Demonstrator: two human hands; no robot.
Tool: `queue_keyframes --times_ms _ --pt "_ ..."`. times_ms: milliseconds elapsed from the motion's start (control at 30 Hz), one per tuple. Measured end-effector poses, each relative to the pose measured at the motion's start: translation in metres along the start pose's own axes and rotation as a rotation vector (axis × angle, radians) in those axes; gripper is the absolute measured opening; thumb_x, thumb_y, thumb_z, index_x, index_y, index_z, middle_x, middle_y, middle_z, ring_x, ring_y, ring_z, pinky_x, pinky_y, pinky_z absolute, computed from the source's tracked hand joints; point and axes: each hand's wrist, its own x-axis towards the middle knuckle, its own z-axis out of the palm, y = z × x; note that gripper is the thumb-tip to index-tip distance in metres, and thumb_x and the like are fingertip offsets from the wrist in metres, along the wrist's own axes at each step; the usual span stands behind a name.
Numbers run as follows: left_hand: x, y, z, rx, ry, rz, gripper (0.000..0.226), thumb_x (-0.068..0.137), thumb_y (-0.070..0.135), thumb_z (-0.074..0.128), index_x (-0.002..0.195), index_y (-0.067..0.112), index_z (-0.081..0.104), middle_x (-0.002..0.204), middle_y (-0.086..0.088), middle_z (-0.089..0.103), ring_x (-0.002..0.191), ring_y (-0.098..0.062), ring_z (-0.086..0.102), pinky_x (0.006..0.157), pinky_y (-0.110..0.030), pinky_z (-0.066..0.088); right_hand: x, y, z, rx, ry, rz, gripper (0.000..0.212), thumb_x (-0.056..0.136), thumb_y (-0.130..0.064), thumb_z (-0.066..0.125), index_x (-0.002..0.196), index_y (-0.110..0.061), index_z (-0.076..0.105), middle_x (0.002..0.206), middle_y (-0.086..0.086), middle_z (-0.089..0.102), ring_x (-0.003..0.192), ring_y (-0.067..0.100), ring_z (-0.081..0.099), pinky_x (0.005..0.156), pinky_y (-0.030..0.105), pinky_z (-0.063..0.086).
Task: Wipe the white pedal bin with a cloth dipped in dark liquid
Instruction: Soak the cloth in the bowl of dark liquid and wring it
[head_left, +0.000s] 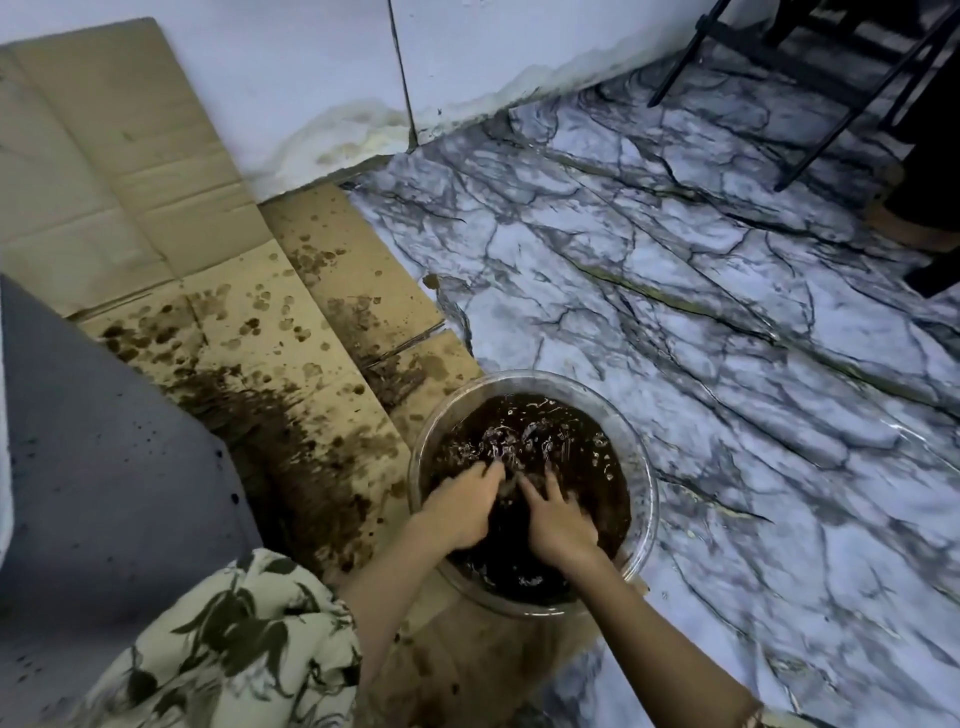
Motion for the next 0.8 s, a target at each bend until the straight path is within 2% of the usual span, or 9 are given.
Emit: queue_keyframes --times_ms 67,133,200,300,433,533,633,733,800 --pt "0.002 -0.002 0.01 0.14 -0.051 0.017 0.056 0.085 0.002 0.054 0.136 0.009 0.031 0.135 -0.01 0.04 0.123 -0.032 0.047 0.099 -0.042 0.039 0.002 -0.002 0.0 -0.008 -0.023 0.04 0.059 0.096 -0.016 0.04 0.148 -0.032 0.019 0.158 0.006 0.012 0.14 0.034 0.023 0.108 0.046 0.029" --pt "0.007 -0.005 0.007 0.106 -0.061 0.007 0.047 0.088 0.008 0.051 0.133 0.006 0.037 0.134 -0.013 0.042 0.123 -0.033 0.048 0.1 -0.042 0.041 -0.002 -0.004 -0.005 0.015 0.014 0.039 0.05 0.097 -0.02 0.038 0.145 -0.029 0.029 0.156 0.007 0.018 0.136 0.033 0.032 0.107 0.046 0.033" --pt "0.011 -0.004 -0.003 -0.145 0.02 -0.05 0.032 0.091 0.014 0.051 0.122 0.006 0.044 0.121 -0.016 0.054 0.112 -0.034 0.055 0.091 -0.037 0.045 -0.013 -0.005 -0.017 0.152 0.109 0.006 0.043 0.098 -0.02 0.034 0.14 -0.028 0.039 0.148 0.01 0.037 0.128 0.032 0.045 0.104 0.045 0.038" --pt "0.002 0.007 -0.033 -0.663 0.308 -0.151 0.02 0.094 0.021 0.054 0.111 0.012 0.047 0.098 -0.012 0.062 0.093 -0.026 0.061 0.072 -0.026 0.041 -0.037 -0.009 -0.047 0.373 0.39 -0.044 0.03 0.101 -0.025 0.033 0.124 -0.024 0.053 0.117 0.012 0.065 0.11 0.033 0.059 0.092 0.041 0.043" --pt "-0.025 0.031 -0.097 -1.11 0.639 -0.005 0.005 0.094 0.022 0.049 0.098 0.02 0.05 0.091 -0.003 0.06 0.067 -0.002 0.054 0.066 -0.02 0.042 -0.078 -0.018 -0.095 0.498 0.812 -0.081 0.018 0.1 -0.027 0.038 0.102 -0.022 0.055 0.082 0.001 0.06 0.099 0.028 0.056 0.106 0.048 0.024" --pt "-0.046 0.043 -0.142 -1.209 0.888 0.108 0.009 0.085 0.031 0.047 0.093 0.026 0.05 0.076 0.005 0.055 0.06 -0.008 0.05 0.055 -0.023 0.039 -0.105 -0.023 -0.122 0.645 1.022 -0.273 0.018 0.1 -0.026 0.036 0.087 -0.02 0.047 0.061 -0.006 0.048 0.068 0.016 0.048 0.091 0.046 0.038" --pt "-0.056 0.046 -0.154 -1.124 0.986 0.183 0.019 0.088 0.029 0.046 0.106 0.038 0.045 0.07 0.006 0.054 0.052 -0.02 0.046 0.05 -0.027 0.035 -0.115 -0.028 -0.131 0.735 1.14 -0.414 0.019 0.097 -0.028 0.036 0.084 -0.017 0.045 0.062 -0.006 0.045 0.058 0.011 0.04 0.062 0.03 0.031" --pt "-0.047 0.037 -0.127 -0.759 0.913 0.127 0.027 0.092 0.022 0.048 0.118 0.031 0.048 0.092 0.001 0.06 0.075 -0.021 0.06 0.064 -0.033 0.046 -0.098 -0.025 -0.113 0.736 1.083 -0.407 0.018 0.098 -0.018 0.042 0.104 -0.012 0.058 0.091 0.002 0.062 0.083 0.017 0.056 0.07 0.026 0.037" --pt "-0.037 0.026 -0.094 -0.522 0.777 0.039 0.024 0.09 0.016 0.052 0.114 0.02 0.053 0.103 0.001 0.058 0.097 -0.021 0.059 0.081 -0.033 0.048 -0.078 -0.021 -0.087 0.671 0.933 -0.317 0.024 0.098 -0.017 0.044 0.117 -0.02 0.058 0.104 0.006 0.068 0.094 0.026 0.062 0.076 0.03 0.043"
